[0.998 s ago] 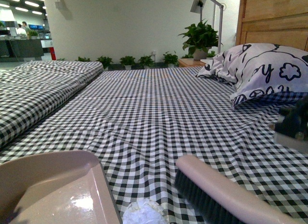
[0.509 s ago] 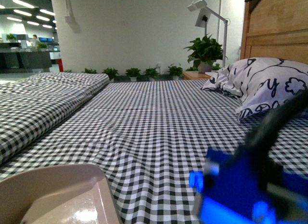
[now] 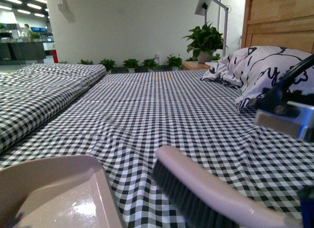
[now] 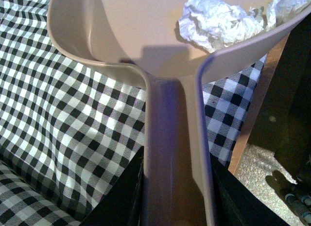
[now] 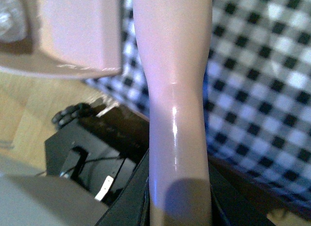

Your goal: Clean up trash

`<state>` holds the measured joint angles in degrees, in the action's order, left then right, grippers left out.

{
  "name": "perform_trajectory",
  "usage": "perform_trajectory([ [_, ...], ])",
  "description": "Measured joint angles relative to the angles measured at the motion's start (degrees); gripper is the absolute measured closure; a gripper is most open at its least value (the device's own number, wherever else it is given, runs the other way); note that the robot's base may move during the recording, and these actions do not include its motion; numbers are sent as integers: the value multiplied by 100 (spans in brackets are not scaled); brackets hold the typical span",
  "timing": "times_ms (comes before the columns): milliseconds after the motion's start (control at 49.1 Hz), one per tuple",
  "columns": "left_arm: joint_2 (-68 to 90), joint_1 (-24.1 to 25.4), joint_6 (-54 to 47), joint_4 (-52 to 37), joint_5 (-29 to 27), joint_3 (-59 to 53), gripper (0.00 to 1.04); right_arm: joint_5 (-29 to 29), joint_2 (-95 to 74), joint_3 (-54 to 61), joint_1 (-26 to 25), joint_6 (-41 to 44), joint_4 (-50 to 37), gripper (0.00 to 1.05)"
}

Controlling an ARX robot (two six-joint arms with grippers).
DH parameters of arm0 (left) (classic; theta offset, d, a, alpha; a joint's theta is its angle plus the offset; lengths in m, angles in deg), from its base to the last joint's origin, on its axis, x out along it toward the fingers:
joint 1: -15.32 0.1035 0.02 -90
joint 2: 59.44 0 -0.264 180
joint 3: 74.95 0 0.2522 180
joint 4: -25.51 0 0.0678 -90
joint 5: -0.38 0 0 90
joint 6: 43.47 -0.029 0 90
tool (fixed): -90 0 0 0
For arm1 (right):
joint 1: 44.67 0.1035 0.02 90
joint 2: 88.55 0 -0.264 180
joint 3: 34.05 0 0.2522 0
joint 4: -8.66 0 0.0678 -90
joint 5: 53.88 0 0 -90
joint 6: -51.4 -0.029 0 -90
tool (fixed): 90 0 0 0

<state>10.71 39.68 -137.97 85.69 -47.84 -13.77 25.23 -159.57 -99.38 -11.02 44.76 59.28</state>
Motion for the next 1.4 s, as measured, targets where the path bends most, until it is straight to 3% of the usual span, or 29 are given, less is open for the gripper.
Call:
perform_trajectory([
  [122, -111, 2, 457, -514, 146, -199, 77, -28, -11, -168, -538, 85, -101, 85],
  [265, -315, 46, 1941, -1650, 365, -278, 77, -225, -9, -557, -1121, 181, -118, 85],
  [468, -476, 221, 3862, -2334, 581, -39, 77, -562, 33, -1147, -1838, 197, -107, 85],
  [692, -782, 308, 5626, -3473, -39, 188, 77, -892, 245, -1617, -2461, 118, -236, 85],
  [936, -1193, 398, 6937, -4009, -905, 514, 77, -951, 404, -1838, -2640, -234, -348, 85],
  [1079, -1491, 551, 7563, -4096, -1394, 717, 77, -809, 595, -2028, -2717, -848, -616, 85],
  [1405, -2461, 520, 8450, -3777, -1436, 929, 77, -407, 1303, -2306, -2776, -1679, -625, 85],
])
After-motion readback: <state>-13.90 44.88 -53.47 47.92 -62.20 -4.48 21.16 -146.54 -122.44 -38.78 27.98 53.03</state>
